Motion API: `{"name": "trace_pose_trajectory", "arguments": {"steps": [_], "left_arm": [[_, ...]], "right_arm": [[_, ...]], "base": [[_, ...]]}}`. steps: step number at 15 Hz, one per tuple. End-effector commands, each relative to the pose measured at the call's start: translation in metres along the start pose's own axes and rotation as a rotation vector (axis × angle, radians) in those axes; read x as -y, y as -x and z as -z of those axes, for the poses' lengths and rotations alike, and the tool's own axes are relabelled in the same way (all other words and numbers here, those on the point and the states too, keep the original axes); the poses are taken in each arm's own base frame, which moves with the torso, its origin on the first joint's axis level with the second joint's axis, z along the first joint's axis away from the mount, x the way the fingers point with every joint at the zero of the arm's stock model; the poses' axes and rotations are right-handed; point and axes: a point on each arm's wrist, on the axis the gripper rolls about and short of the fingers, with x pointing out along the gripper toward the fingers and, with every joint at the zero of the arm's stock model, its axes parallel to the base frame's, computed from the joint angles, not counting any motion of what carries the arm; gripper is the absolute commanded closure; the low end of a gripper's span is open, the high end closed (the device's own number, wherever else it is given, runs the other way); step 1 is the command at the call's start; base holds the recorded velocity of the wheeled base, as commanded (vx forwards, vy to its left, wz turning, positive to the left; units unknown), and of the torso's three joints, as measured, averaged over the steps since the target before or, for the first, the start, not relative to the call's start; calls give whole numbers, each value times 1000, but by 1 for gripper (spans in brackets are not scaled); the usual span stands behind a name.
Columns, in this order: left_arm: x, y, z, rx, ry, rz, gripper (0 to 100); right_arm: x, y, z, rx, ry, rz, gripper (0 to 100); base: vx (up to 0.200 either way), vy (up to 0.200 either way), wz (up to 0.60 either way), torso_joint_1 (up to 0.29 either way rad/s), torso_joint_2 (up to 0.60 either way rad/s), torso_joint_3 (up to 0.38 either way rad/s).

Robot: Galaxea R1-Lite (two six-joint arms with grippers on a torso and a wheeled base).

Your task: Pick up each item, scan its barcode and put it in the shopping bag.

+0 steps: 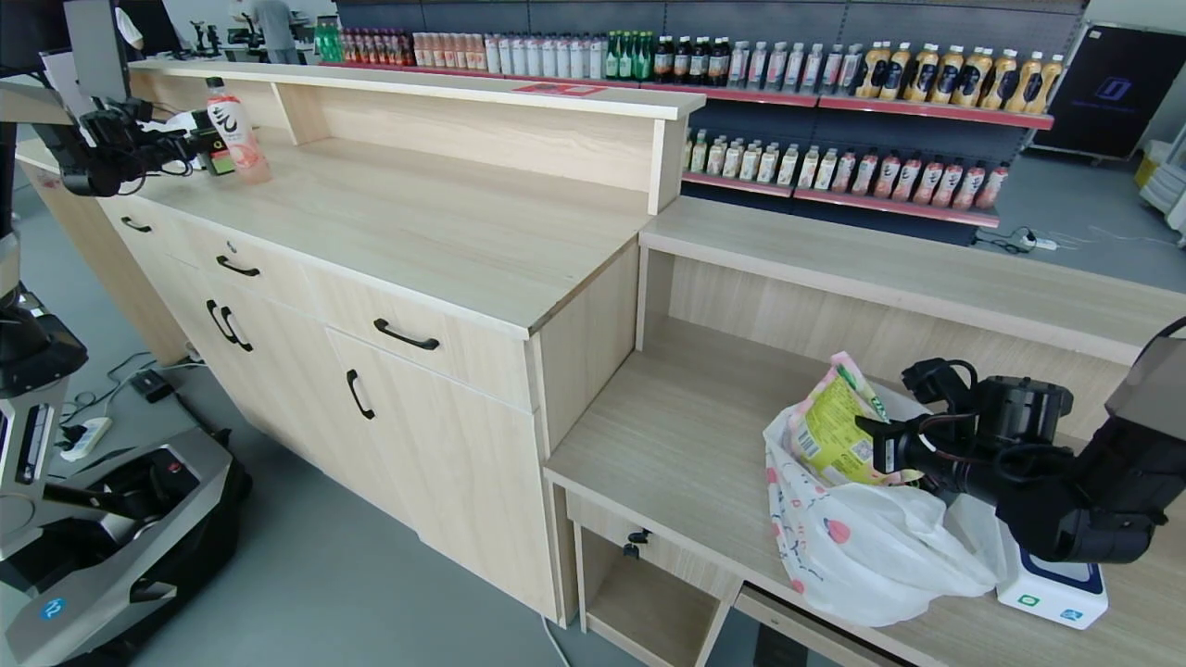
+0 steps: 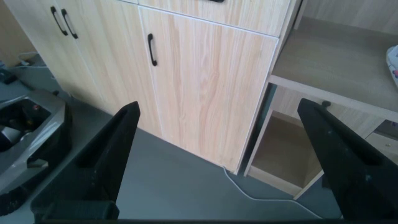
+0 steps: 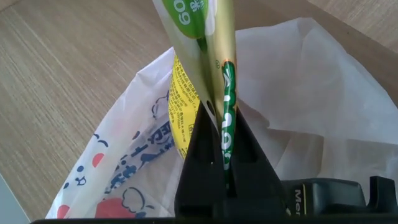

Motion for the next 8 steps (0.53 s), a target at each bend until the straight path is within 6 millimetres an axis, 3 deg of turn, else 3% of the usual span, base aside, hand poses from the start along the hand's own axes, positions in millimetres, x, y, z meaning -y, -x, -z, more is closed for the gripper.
{"name": "trace_pose_trajectory", "arguments": {"steps": [1, 3, 4, 8], "left_arm": [[0, 0, 0, -1, -1, 0, 0], [0, 0, 0, -1, -1, 0, 0], [0, 0, 0, -1, 1, 0, 0], [0, 0, 0, -1, -1, 0, 0]], "right_arm": [[1, -2, 4, -11, -4, 2, 100], [2, -3, 7, -16, -6, 2, 100], [2, -3, 6, -10, -5, 5, 0], [4, -1, 2, 11, 0, 12, 0]], "base": [[0, 0, 0, 0, 0, 0], [0, 0, 0, 0, 0, 0], [0, 0, 0, 0, 0, 0], [0, 0, 0, 0, 0, 0]]}}
